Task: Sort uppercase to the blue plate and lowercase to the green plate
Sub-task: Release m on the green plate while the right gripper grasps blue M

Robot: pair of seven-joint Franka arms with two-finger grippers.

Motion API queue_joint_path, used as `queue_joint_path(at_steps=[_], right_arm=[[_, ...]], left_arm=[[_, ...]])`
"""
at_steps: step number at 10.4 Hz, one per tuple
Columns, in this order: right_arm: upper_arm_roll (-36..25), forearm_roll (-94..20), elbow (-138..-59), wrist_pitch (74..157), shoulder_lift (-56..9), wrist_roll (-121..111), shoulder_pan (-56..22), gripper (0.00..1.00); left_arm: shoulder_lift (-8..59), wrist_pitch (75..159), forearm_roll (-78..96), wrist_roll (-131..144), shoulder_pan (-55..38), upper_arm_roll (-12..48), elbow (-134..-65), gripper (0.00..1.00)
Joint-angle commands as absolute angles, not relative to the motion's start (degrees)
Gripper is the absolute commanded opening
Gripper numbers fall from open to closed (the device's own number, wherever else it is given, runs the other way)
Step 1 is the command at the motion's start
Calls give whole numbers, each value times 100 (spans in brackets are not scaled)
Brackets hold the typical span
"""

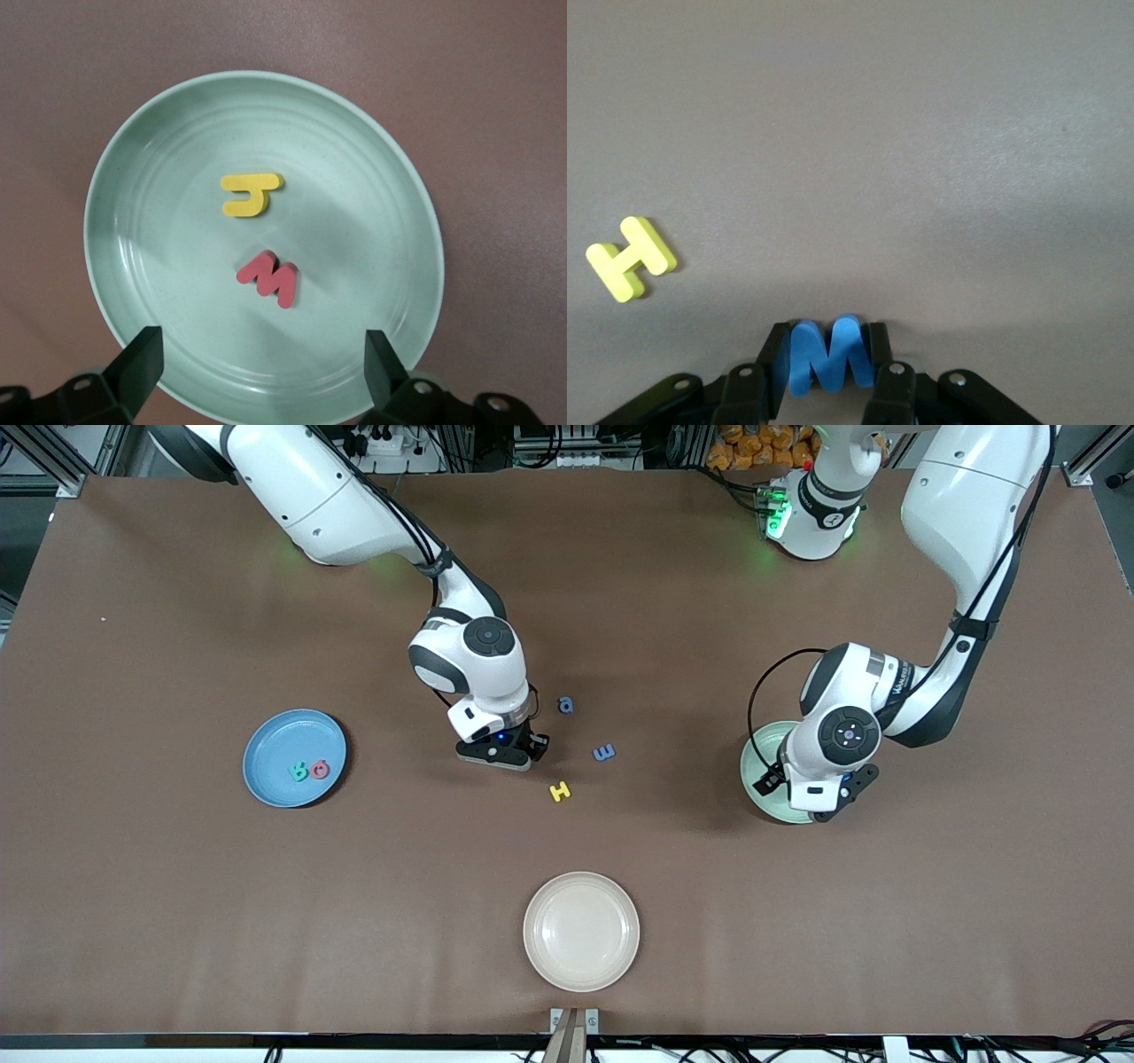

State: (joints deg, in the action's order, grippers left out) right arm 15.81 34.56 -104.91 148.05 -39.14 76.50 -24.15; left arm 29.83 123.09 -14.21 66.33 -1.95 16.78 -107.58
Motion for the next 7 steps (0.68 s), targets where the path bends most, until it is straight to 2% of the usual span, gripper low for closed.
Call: queue_joint_path(at_steps=[1, 4, 7], right_arm=[[1600, 3612, -10275, 14512, -4008, 7402, -2338, 31], [1687, 3533, -10090, 13355, -3763, 6306, -2066, 30], [1688, 3481, -10134, 12221, -3262, 4506, -1558, 30]], left_arm=[[2821, 12358, -1468, 6636, -167, 1758, -10916, 100], [2821, 12366, -1468, 6653, -176, 1907, -10916, 100], [2856, 12392, -1529, 7055, -341, 2389, -10837, 100]])
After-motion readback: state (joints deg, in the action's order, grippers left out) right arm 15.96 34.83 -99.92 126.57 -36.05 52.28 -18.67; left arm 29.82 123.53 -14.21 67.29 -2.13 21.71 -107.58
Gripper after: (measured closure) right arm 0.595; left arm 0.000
